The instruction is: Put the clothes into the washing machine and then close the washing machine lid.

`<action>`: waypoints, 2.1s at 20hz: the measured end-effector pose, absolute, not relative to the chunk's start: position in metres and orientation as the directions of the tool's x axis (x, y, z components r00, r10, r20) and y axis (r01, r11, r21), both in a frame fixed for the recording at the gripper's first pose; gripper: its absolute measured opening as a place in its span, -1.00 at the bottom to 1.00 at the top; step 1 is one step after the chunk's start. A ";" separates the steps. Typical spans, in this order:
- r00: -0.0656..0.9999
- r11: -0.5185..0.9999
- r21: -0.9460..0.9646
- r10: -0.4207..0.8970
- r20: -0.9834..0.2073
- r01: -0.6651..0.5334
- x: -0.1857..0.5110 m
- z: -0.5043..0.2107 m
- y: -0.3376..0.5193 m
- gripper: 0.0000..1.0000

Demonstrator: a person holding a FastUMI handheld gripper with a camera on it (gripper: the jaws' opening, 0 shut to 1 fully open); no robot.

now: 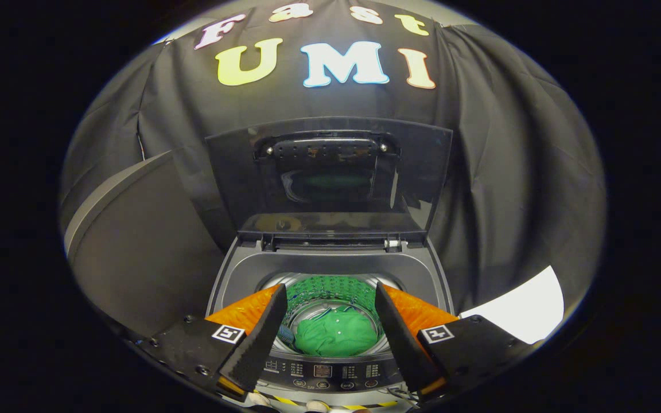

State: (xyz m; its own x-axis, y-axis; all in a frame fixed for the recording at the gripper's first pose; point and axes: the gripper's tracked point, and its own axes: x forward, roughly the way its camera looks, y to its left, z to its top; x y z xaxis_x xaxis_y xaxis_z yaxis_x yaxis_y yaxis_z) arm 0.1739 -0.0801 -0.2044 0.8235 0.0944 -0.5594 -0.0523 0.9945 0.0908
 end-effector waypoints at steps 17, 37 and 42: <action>0.965 0.994 0.073 0.097 -0.243 -0.081 0.249 -0.055 -0.077 0.91; 0.948 0.999 0.037 0.045 -0.315 -0.035 0.396 -0.068 -0.071 0.93; 0.936 0.996 0.086 0.063 -0.346 -0.035 0.388 -0.084 -0.074 0.92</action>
State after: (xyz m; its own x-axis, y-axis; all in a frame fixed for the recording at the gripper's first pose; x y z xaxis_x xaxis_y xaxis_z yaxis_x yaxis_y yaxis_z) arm 0.3880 -0.0745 -0.0835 0.9363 0.0626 -0.3456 -0.0347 0.9957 0.0861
